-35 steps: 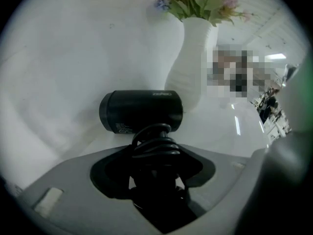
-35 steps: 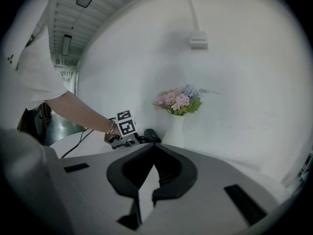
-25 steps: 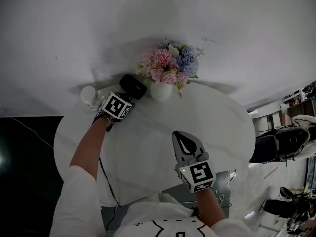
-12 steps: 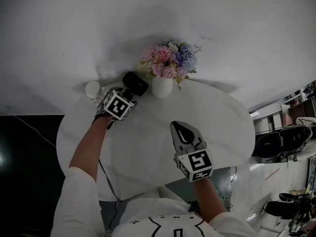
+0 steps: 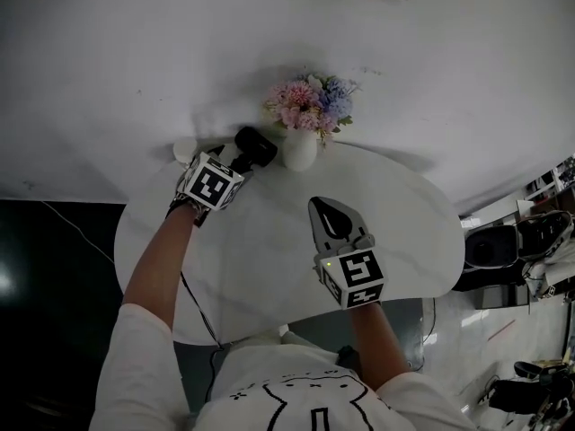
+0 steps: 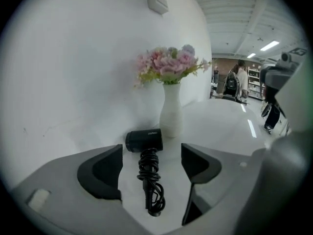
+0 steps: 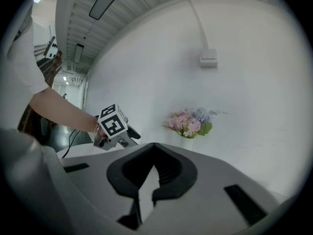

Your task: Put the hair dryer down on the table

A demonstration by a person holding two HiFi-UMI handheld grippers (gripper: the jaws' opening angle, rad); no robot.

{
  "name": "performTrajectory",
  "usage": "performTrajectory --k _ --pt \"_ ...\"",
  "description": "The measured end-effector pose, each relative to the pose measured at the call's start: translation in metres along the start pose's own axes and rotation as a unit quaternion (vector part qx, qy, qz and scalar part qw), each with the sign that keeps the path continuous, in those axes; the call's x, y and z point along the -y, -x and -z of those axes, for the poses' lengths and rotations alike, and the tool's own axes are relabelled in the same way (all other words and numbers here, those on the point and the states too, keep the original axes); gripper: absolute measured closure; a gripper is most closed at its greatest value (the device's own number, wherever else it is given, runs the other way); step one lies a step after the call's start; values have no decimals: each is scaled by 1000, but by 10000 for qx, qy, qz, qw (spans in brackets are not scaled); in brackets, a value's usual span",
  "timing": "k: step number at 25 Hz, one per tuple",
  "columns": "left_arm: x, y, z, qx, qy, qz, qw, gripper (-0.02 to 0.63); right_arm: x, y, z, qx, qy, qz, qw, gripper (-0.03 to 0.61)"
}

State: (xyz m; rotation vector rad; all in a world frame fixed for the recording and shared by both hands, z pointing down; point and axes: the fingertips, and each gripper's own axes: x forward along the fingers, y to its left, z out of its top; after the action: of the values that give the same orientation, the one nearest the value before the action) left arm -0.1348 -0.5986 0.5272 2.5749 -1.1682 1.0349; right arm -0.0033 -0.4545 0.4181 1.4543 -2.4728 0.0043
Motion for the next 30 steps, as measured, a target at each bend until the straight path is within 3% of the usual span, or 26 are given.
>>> performTrajectory --k 7,15,19,26,30 --pt "12 69 -30 621 -97 -379 9973 258 -4 24 -26 395 -10 -6 9992 580" --pt "27 142 -45 1514 358 -865 9840 258 0 49 -51 765 27 -8 9971 578" --pt "31 180 -50 2026 488 -1240 9702 258 5 56 -62 919 138 22 9957 580" --pt "42 248 -55 2849 705 -1921 9364 259 11 72 -79 1178 205 77 9928 580" --pt "50 273 -55 3167 662 -2080 9231 259 10 79 -87 1371 219 79 9903 580"
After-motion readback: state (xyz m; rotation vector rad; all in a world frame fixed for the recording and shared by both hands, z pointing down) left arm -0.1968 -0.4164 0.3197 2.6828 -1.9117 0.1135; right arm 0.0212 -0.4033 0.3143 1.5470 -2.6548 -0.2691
